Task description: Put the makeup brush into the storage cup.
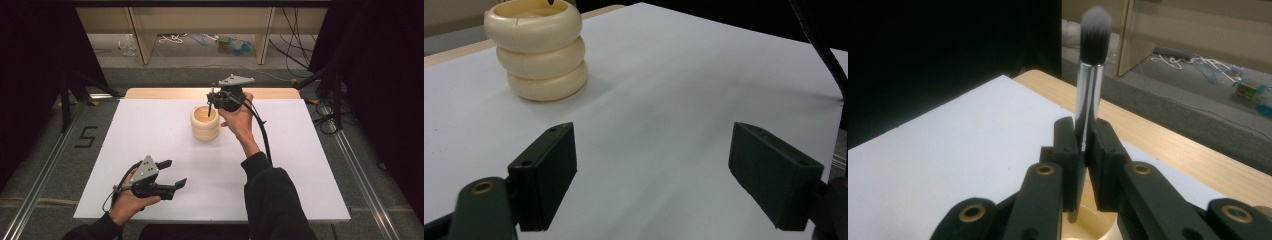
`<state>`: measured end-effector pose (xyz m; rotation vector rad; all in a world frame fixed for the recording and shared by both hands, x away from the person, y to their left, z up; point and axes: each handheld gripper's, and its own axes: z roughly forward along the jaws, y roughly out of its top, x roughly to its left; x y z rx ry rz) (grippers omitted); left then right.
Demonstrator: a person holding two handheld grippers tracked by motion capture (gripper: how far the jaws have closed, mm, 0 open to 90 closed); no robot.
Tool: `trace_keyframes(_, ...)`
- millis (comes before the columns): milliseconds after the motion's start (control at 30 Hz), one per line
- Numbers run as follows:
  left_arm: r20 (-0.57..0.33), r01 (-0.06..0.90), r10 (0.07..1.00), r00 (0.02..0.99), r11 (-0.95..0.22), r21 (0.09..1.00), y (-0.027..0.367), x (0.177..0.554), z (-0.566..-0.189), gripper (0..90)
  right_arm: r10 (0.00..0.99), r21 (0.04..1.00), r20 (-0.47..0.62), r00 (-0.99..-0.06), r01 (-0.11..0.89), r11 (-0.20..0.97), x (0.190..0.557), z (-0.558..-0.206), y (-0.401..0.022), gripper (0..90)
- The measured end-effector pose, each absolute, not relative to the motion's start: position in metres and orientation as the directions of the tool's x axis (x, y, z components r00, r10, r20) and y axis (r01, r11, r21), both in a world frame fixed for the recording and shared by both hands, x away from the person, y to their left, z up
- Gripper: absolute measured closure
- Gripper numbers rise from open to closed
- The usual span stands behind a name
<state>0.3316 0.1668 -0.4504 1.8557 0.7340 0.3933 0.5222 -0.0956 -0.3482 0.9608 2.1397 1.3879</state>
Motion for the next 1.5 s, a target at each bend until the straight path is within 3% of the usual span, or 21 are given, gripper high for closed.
trace_keyframes(1067, -0.074, 0.304, 0.644, 0.761, -0.253, 0.918, 0.167, 0.333, -0.451, 19.6, 0.731, 0.812, 0.043, -0.681, 0.450, 0.372, 0.537, -0.391, -0.077, 82.8)
trace_keyframes(1100, -0.075, 0.304, 0.641, 0.764, -0.255, 0.918, 0.167, 0.333, -0.452, 19.5, 0.730, 0.809, 0.049, -0.681, 0.456, 0.371, 0.537, -0.393, -0.077, 79.8)
trace_keyframes(1167, -0.075, 0.304, 0.642, 0.763, -0.254, 0.918, 0.167, 0.333, -0.451, 19.5, 0.752, 0.807, 0.068, -0.655, 0.480, 0.345, 0.536, -0.394, -0.078, 63.2)
trace_keyframes(1300, -0.070, 0.303, 0.642, 0.763, -0.260, 0.917, 0.166, 0.333, -0.452, 19.6, 0.786, 0.822, 0.063, -0.615, 0.479, 0.308, 0.533, -0.389, -0.085, 47.0)
trace_keyframes(1500, -0.073, 0.307, 0.648, 0.758, -0.255, 0.917, 0.167, 0.333, -0.452, 19.6, 0.801, 0.848, 0.029, -0.598, 0.439, 0.297, 0.517, -0.375, -0.099, 38.1)
